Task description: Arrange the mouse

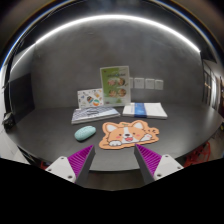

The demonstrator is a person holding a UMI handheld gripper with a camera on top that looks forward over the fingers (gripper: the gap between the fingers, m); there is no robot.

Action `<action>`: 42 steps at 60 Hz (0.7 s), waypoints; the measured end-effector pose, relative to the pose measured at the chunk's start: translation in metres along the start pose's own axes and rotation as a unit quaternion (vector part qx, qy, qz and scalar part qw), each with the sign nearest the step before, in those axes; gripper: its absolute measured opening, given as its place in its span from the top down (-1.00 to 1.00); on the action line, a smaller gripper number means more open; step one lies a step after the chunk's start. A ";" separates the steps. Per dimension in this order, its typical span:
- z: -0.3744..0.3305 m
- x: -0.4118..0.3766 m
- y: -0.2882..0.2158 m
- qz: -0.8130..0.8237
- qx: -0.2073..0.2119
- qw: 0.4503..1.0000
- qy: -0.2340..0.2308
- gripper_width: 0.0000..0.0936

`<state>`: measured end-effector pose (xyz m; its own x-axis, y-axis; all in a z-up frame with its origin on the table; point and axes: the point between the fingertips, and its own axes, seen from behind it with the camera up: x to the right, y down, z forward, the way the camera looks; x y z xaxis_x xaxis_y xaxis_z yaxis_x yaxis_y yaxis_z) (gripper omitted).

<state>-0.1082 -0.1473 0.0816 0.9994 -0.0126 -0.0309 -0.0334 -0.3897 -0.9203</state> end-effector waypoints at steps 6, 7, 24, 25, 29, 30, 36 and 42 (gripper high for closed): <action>0.018 -0.033 0.009 0.000 -0.020 0.999 -0.038 -0.77; 0.026 -0.039 0.010 -0.002 -0.023 0.999 -0.045 -0.77; 0.127 -0.131 0.030 -0.025 -0.084 0.990 -0.108 -0.75; 0.131 -0.134 0.033 -0.028 -0.091 0.990 -0.108 -0.73; 0.146 -0.142 0.043 -0.039 -0.121 0.987 -0.099 -0.74; 0.151 -0.142 0.040 -0.043 -0.118 0.988 -0.093 -0.83; 0.170 -0.142 0.035 -0.042 -0.124 0.989 -0.070 -0.74; 0.187 -0.146 0.030 -0.045 -0.137 0.987 -0.066 -0.76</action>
<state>-0.2554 0.0147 -0.0146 0.9889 0.1467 -0.0223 0.0742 -0.6192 -0.7817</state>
